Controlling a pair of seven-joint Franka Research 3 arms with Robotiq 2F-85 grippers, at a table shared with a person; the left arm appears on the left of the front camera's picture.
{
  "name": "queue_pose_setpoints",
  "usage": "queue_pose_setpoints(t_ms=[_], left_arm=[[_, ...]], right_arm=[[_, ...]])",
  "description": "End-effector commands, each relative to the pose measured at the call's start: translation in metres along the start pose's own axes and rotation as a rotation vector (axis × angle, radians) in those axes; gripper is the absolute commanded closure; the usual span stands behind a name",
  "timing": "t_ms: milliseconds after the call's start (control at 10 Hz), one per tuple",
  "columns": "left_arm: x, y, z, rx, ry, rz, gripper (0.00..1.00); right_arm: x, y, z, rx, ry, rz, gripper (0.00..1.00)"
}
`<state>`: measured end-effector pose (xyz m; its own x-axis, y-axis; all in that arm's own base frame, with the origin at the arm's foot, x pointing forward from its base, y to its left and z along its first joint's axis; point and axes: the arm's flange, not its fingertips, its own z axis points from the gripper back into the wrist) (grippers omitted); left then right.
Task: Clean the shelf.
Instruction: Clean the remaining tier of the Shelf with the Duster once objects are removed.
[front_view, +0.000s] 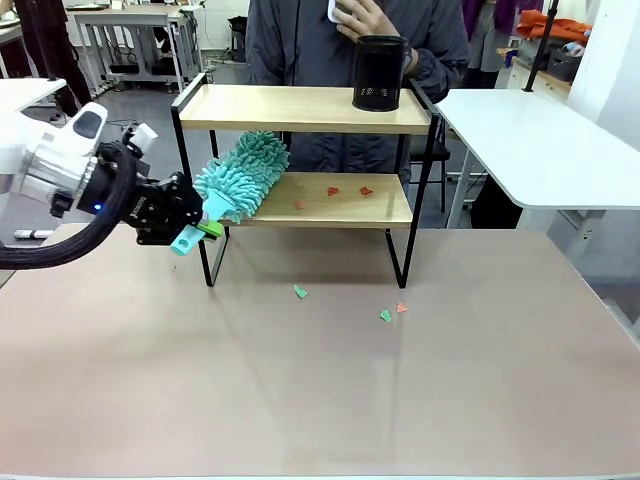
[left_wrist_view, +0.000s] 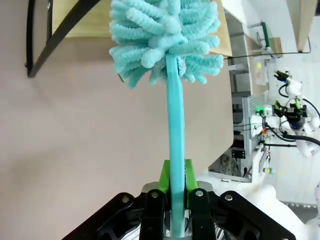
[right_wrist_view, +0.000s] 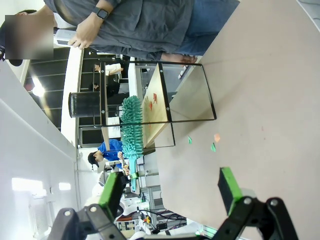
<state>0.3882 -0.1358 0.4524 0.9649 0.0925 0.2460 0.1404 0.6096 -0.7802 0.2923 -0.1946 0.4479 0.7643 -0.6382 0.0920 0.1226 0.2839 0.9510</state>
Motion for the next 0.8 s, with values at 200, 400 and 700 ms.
queue_pose_setpoints(t_ms=[200,400,700], left_arm=[[0.007,-0.009,-0.028,0.003,0.083,-0.001,0.88],[0.007,-0.016,-0.045,0.016,0.119,-0.022,0.88],[0.009,-0.035,-0.064,0.008,0.178,-0.064,0.88]], right_arm=[[0.002,0.000,-0.002,0.032,-0.014,0.023,0.00],[0.002,0.000,-0.002,0.032,-0.014,0.023,0.00],[0.002,0.000,-0.002,0.032,-0.014,0.023,0.00]])
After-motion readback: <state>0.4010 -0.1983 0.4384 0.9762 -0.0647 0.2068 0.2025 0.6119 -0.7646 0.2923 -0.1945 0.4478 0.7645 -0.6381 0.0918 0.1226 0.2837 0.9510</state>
